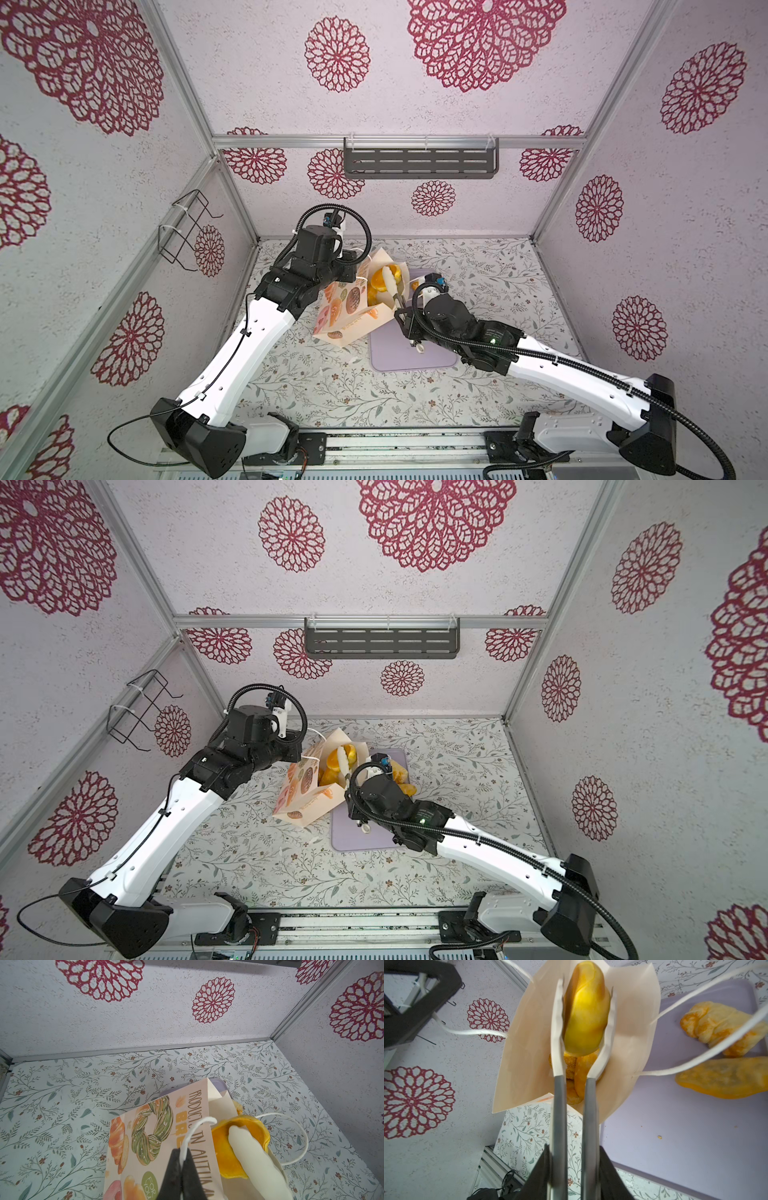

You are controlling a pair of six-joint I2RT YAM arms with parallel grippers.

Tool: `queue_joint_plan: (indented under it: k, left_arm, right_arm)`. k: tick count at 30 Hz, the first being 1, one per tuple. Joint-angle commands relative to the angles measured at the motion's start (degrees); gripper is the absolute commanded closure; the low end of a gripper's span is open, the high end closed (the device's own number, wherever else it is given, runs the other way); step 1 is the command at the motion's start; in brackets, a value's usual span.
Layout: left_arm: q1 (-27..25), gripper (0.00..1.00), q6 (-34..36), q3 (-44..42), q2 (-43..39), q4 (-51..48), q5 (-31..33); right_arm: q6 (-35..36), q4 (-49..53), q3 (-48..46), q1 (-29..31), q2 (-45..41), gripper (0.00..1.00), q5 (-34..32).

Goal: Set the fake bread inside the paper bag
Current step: 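Open the tongs to drop the yellow bun half into the paper bag, then withdraw the empty tongs with the right gripper back over the tray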

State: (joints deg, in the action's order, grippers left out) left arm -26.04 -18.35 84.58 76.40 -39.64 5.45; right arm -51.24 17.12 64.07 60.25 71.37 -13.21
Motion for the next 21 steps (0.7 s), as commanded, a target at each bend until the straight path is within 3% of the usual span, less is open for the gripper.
queue_joint_plan:
  k: [1, 15, 21]
  left_arm:
    - [0.41, 1.0, 0.96, -0.43, -1.4, 1.35, 0.46]
    - [0.48, 1.0, 0.81, 0.46, -1.9, 0.35, 2.87]
    - [0.68, 1.0, 0.91, -0.28, -3.08, 0.97, 4.93]
  right_arm:
    - [0.09, -4.46, 0.8, 0.47, -1.71, 0.59, -0.8]
    - [-1.9, -7.33, -1.72, 0.14, -8.32, 0.53, -4.42]
    - [-2.64, -1.95, -0.87, 0.11, -13.55, 0.52, -8.53]
